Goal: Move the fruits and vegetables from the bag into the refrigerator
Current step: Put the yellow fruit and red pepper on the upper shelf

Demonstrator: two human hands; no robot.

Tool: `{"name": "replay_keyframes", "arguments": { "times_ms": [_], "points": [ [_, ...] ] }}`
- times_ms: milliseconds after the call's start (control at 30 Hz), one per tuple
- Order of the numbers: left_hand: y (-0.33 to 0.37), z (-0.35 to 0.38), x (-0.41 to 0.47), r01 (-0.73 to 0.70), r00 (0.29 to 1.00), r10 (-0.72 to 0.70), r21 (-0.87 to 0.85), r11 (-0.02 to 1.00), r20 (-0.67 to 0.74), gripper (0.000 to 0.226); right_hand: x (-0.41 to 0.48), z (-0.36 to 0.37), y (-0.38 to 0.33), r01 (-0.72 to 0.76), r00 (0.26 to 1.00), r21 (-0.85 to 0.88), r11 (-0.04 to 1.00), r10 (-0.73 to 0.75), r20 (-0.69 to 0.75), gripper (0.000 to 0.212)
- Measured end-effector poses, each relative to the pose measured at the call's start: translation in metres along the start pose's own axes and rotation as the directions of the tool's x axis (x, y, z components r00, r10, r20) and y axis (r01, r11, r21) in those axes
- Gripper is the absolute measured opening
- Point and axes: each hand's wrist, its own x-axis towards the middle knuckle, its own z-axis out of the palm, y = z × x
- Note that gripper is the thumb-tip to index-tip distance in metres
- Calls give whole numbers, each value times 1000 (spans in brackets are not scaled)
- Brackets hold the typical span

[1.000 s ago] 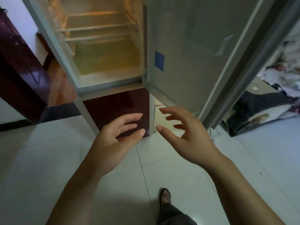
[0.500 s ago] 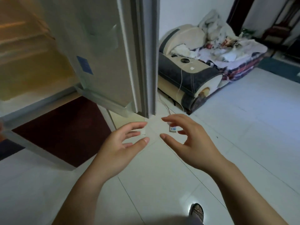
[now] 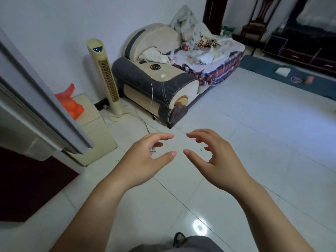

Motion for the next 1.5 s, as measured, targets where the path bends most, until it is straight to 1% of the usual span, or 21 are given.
{"name": "replay_keyframes", "arguments": {
  "times_ms": [67,200,267,367,467,533,633,733,833,900,1000,1067,1133,1200,1267,1300,1367,1433,1500],
  "points": [
    [3,6,14,13,1000,-13,42,999,3,39,13,-5,14,10,1000,9,1000,-10,22,38],
    [-10,1,34,80,996,-76,87,993,-50,38,49,3,28,57,995,31,998,-60,82,35],
    [-21,-6,42,119,991,-111,110,987,-76,39,68,13,32,78,988,34,996,-82,134,35],
    [-41,-18,55,184,977,-167,128,974,-132,38,101,29,37,136,962,9,991,-134,236,36],
    [-65,-32,78,234,960,-211,110,966,-185,37,145,44,41,196,927,-25,980,-177,331,39],
    [-78,-41,102,263,948,-242,79,962,-209,37,179,54,43,228,907,-28,973,-202,369,39],
    [-87,-61,153,264,942,-242,71,962,-232,38,237,64,42,260,886,-33,965,-225,405,38],
    [-88,-90,212,241,951,-199,162,957,-237,41,296,67,39,283,877,-54,958,-235,419,39],
    [-91,-117,262,234,955,-187,198,952,-232,44,350,71,42,298,871,-63,952,-245,426,38],
    [-97,-133,283,249,950,-200,194,949,-241,44,380,77,45,297,871,-52,953,-248,424,38],
    [-112,-153,297,310,930,-266,155,938,-255,43,418,91,47,295,853,-25,955,-252,458,39],
    [-126,-167,299,381,898,-337,117,917,-282,41,447,106,43,314,815,14,949,-278,509,39],
    [-139,-181,299,471,845,-427,70,879,-321,39,478,127,37,351,754,64,934,-322,573,39],
    [-152,-195,303,546,784,-489,48,837,-382,40,511,150,28,418,664,111,902,-386,641,39],
    [-159,-205,311,610,706,-538,9,792,-460,41,544,170,18,474,567,175,863,-450,690,40],
    [-161,-209,319,628,672,-553,-17,778,-492,42,561,177,14,495,522,205,844,-478,707,41],
    [-161,-214,342,641,630,-570,-62,765,-527,42,594,185,9,535,454,252,806,-526,720,42],
    [-163,-223,370,648,618,-589,-87,757,-522,42,627,190,8,554,428,269,788,-547,719,41],
    [-166,-236,401,655,611,-605,-103,748,-510,43,657,196,11,568,426,261,781,-550,718,40]
  ]
}}
